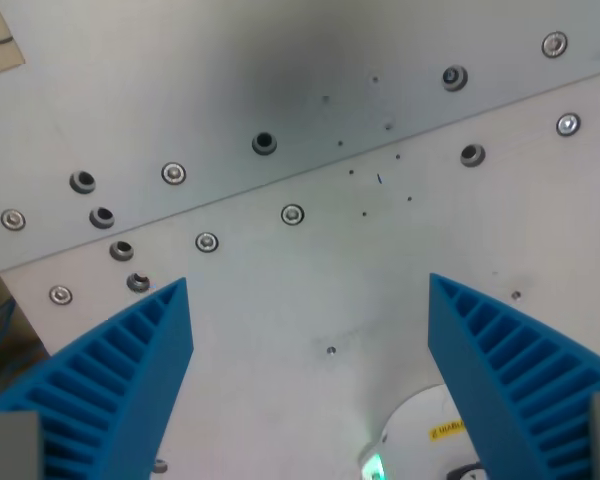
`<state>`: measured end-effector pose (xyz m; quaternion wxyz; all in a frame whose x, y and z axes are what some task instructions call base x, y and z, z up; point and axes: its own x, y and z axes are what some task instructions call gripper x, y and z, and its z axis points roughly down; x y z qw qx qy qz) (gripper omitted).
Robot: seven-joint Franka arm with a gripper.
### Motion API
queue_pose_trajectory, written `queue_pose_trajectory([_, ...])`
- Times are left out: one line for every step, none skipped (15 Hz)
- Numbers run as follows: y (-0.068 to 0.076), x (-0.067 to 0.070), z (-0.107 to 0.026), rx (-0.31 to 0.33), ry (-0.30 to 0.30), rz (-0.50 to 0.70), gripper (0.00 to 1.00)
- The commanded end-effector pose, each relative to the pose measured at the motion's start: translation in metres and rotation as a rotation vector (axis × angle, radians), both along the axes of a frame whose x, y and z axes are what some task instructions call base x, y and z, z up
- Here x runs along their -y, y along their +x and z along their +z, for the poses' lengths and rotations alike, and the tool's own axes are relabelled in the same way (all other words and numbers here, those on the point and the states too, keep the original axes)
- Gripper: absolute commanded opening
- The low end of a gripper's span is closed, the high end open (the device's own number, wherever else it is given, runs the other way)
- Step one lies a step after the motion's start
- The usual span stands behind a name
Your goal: Move in gripper negative x
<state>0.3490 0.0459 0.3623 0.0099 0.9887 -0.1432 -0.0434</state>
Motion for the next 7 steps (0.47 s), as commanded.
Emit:
queue_pose_trajectory([-0.026,-0.007,0.003,0.083,0.002,-0.020,1.00])
queue_pose_trajectory([-0.030,-0.008,0.003,0.083,0.002,-0.020,1.00])
queue_pose_trajectory([-0.035,-0.010,0.003,0.083,0.002,-0.020,1.00])
queue_pose_trajectory([-0.040,-0.011,0.003,0.083,0.002,-0.020,1.00])
queue_pose_trajectory([-0.045,-0.013,0.003,0.083,0.002,-0.020,1.00])
queue_pose_trajectory([-0.049,-0.014,0.003,0.083,0.002,-0.020,1.00])
queue_pose_trajectory([-0.054,-0.016,0.003,0.083,0.002,-0.020,1.00])
